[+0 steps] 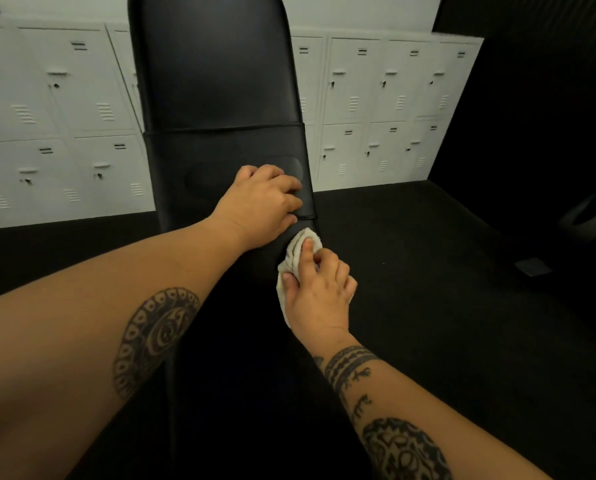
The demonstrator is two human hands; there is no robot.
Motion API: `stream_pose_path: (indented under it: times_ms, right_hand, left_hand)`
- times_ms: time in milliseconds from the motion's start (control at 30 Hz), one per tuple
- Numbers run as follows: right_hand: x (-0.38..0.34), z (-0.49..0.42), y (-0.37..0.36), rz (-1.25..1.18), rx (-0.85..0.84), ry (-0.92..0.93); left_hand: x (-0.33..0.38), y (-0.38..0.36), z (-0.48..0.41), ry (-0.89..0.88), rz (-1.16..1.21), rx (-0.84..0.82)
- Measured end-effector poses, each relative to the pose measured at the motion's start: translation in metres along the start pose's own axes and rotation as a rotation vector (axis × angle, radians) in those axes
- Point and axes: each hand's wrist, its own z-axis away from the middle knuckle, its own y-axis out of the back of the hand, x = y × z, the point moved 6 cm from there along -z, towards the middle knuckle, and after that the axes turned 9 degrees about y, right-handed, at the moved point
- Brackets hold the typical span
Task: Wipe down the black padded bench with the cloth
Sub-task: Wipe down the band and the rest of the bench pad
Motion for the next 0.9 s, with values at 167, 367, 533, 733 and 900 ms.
stream_pose_path:
  times_ms: [167, 367, 533, 733, 900]
  right_hand:
    - [0.002, 0.004, -0.002, 0.005, 0.098, 0.132]
    - [0.0, -0.002, -0.004, 0.046, 0.131, 0.242]
    - [-0.021, -0.049, 0.009, 0.06, 0.12, 0.255]
    - [-0.011, -0.059, 0.014, 0.151, 0.063, 0.192]
    - [0.008, -0.04, 0.011, 0.068, -0.004, -0.015]
  left_hand:
    - [-0.003, 0.0, -0.021, -0.048, -0.085, 0.004]
    - [-0.011, 0.003, -0.035, -0.091, -0.033, 0.013]
    - [-0.015, 0.0, -0.042, -0.107, 0.013, -0.025]
    - [-0.021, -0.001, -0.05, -0.112, 0.123, -0.098]
    - [-0.027, -0.002, -0.05, -0.097, 0.214, -0.112]
